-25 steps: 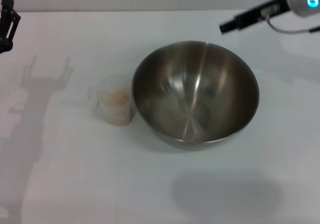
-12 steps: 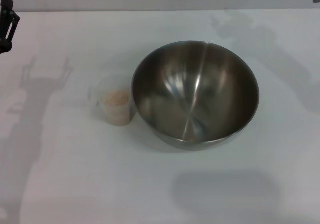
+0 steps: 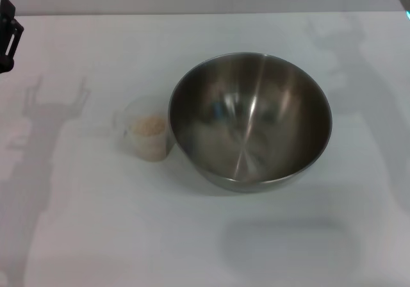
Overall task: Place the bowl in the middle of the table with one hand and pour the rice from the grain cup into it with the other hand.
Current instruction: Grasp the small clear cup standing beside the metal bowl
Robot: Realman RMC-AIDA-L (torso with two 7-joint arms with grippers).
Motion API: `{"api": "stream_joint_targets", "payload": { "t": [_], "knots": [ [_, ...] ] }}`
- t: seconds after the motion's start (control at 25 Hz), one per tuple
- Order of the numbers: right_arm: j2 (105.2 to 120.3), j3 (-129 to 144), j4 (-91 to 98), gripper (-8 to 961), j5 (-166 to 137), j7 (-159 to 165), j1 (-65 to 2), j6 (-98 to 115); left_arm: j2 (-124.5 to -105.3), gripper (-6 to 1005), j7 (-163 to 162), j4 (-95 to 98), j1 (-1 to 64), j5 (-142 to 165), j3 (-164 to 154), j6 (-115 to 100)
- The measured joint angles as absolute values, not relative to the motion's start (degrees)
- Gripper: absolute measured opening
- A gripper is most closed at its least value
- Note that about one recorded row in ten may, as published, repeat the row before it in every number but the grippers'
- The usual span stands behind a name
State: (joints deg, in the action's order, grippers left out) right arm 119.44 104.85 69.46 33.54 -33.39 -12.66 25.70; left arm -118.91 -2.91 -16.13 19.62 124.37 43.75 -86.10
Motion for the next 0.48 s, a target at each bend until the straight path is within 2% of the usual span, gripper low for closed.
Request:
{"api": "stream_joint_targets", "payload": {
  "t": [0.04,0.28,0.48],
  "knots": [
    [119.49,106.88,66.14,762,33.61,-33.03,-12.19,32.60,-118.92,830,-2.95,-16.17,19.52,124.38,43.74,-86.10],
    [119.68,119.14,37.86,827,39.30,-19.54,-16.50,78.74,-119.05,829,-3.49,-16.39,18.81,124.36,42.97,-86.13],
    [119.32,121.92,26.35,827,45.76,-3.07,-18.22,90.42,-119.09,828,-3.55,-16.48,17.85,124.37,40.92,-86.24]
  ]
}}
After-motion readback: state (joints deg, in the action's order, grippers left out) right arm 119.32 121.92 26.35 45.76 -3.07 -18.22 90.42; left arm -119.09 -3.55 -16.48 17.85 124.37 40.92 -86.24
